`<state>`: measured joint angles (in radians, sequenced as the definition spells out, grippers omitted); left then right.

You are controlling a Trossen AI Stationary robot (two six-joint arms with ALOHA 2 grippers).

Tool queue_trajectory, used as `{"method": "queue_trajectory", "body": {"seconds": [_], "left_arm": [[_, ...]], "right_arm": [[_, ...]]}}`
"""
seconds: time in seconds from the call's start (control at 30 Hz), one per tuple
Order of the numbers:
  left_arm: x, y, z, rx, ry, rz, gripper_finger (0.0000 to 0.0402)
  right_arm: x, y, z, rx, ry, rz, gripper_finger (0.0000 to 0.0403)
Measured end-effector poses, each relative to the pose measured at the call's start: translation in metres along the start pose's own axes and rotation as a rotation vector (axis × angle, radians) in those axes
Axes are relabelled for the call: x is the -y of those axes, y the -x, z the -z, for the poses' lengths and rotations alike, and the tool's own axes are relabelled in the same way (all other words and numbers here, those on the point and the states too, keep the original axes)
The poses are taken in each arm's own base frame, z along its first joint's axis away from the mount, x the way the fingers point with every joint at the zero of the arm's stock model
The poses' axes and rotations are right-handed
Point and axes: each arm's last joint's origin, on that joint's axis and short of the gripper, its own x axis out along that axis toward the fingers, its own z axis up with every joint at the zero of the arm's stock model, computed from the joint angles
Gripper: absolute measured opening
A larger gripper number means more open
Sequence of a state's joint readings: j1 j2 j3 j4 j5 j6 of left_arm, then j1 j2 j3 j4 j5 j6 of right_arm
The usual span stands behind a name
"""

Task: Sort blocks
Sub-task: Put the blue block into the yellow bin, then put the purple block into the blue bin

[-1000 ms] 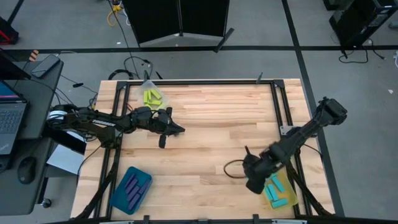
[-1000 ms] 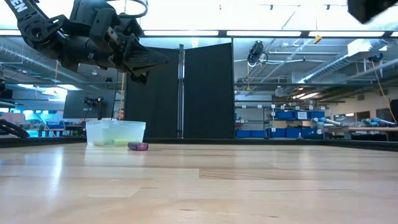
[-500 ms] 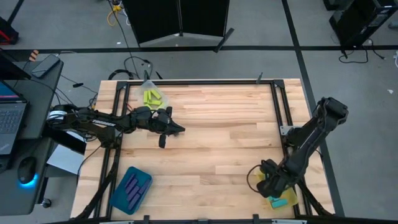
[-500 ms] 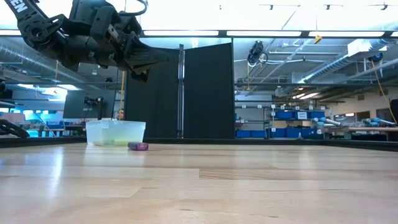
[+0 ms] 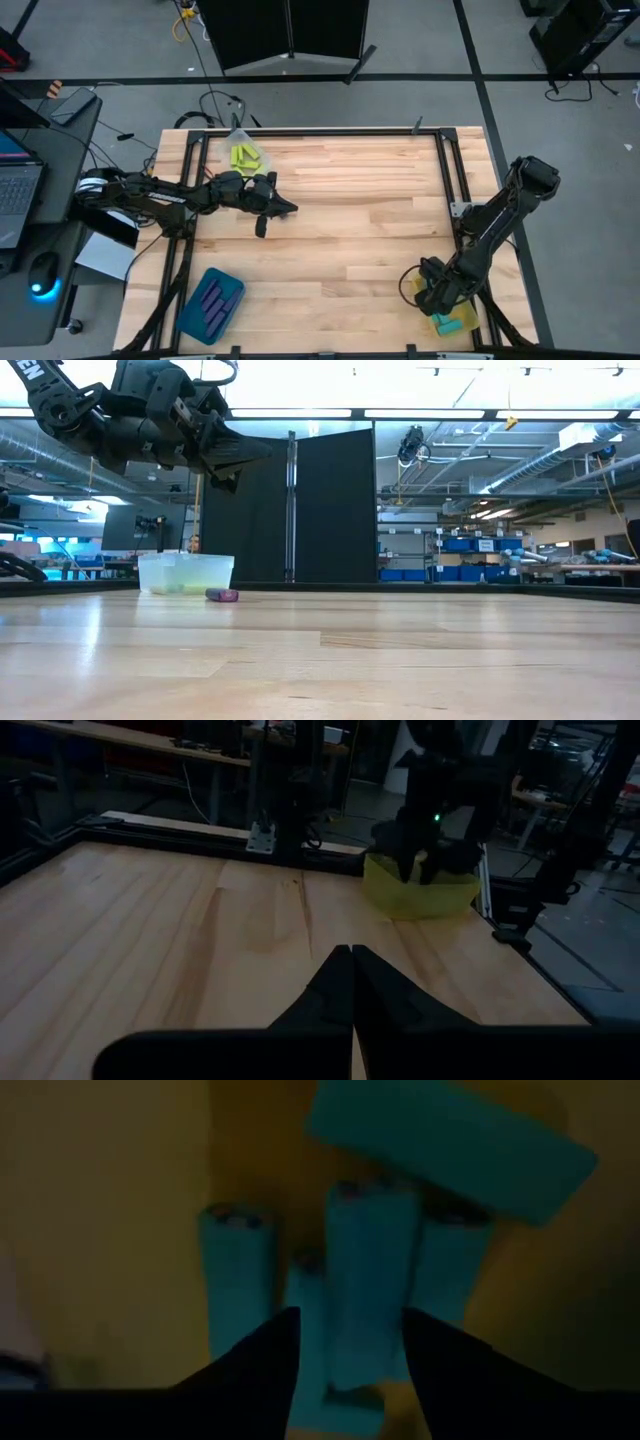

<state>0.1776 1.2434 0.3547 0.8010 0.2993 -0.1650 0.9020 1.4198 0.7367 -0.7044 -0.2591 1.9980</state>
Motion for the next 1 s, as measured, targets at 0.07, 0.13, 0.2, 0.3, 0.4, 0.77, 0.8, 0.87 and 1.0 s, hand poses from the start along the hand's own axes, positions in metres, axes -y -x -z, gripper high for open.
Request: {"method": "queue_trajectory", "body": {"seconds": [0.07, 0.13, 0.2, 0.3, 0.4, 0.77, 0.8, 0.87, 1.0], "left_arm": [[0.0, 0.0, 0.001, -0.008, 0.004, -0.001, 0.0006], [0.0, 0.0, 0.002, -0.02, 0.021, -0.002, 0.0006], [0.0, 0.0, 0.003, -0.035, 0.038, 0.02, 0.0006], [-0.001, -0.004, 0.002, -0.104, 0.056, 0.046, 0.0006], [-0.002, -0.01, -0.003, -0.222, 0.028, 0.047, 0.0006], [-0.005, -0.014, -0.028, -0.823, -0.378, 0.02, 0.0006], [-0.005, -0.016, -0.029, -0.836, -0.39, 0.033, 0.0006], [-0.005, -0.022, -0.03, -0.864, -0.409, 0.06, 0.0006], [-0.009, -0.034, -0.021, -0.991, -0.431, 0.089, 0.0013]], "right_arm": [[0.0, 0.009, 0.002, 0.013, 0.023, 0.028, 0.0195], [-0.002, 0.021, 0.004, 0.026, 0.037, 0.055, 0.0194], [-0.003, 0.036, 0.006, 0.038, 0.047, 0.077, 0.019], [-0.003, 0.06, 0.01, 0.08, 0.073, 0.106, 0.0182], [-0.001, 0.086, 0.012, 0.164, 0.102, 0.106, 0.0172], [-0.004, 0.125, -0.02, 0.575, 0.313, 0.085, 0.0084], [-0.006, 0.125, -0.024, 0.584, 0.335, 0.094, 0.0072], [-0.009, 0.125, -0.033, 0.605, 0.382, 0.106, 0.0048], [-0.017, 0.123, -0.052, 0.645, 0.48, 0.088, 0.0011]]}}
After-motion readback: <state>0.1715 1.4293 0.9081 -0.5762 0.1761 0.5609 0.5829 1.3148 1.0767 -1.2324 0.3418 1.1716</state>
